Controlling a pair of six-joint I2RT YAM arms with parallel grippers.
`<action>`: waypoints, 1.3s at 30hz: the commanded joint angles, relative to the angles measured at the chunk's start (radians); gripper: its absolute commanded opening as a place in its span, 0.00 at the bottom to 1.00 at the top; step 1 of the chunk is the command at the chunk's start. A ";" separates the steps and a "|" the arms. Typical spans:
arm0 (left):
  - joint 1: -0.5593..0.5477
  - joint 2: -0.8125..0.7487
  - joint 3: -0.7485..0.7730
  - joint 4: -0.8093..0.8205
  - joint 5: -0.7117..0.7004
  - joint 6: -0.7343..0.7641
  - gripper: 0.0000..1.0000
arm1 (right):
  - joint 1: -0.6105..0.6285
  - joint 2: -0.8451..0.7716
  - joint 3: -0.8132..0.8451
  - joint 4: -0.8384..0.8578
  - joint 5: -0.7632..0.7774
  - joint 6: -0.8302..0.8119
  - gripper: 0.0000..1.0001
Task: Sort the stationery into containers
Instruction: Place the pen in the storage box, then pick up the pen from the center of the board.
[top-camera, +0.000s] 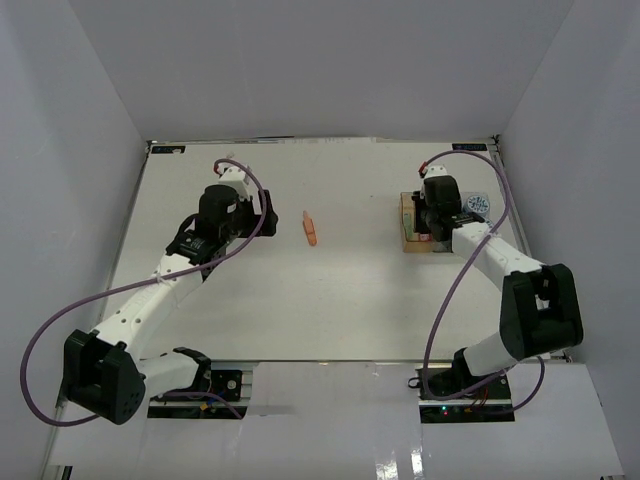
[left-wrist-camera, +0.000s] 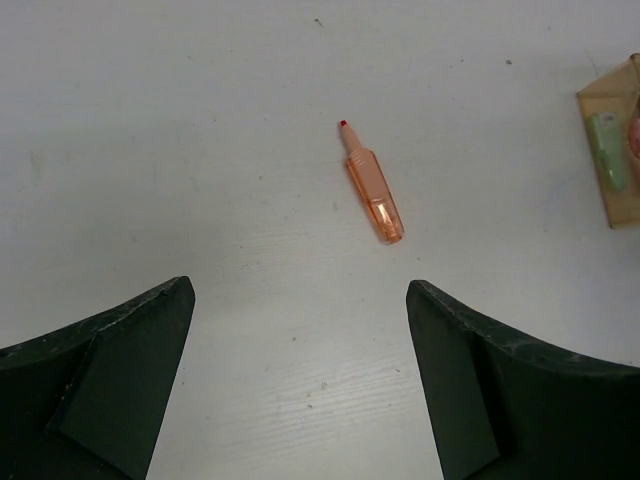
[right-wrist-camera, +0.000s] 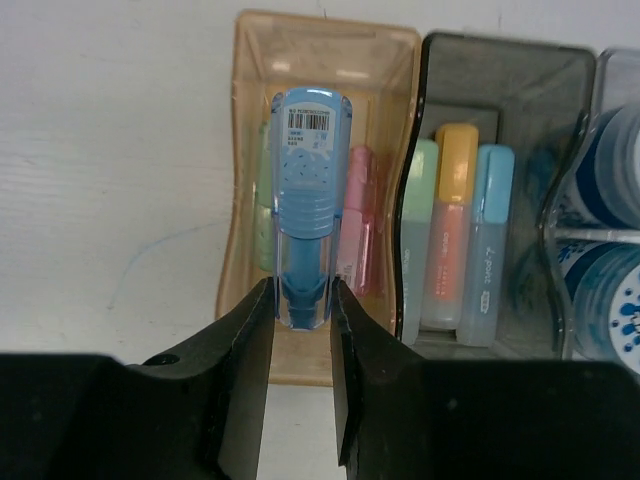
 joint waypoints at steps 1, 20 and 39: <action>0.008 0.014 0.004 0.036 -0.060 0.035 0.98 | -0.037 0.061 0.060 -0.042 -0.046 0.065 0.08; 0.012 0.001 0.012 0.002 -0.140 0.036 0.98 | 0.032 0.023 0.160 -0.082 -0.047 0.015 0.59; 0.064 -0.029 -0.010 0.016 -0.195 -0.004 0.98 | 0.555 0.449 0.376 0.108 0.054 0.163 0.72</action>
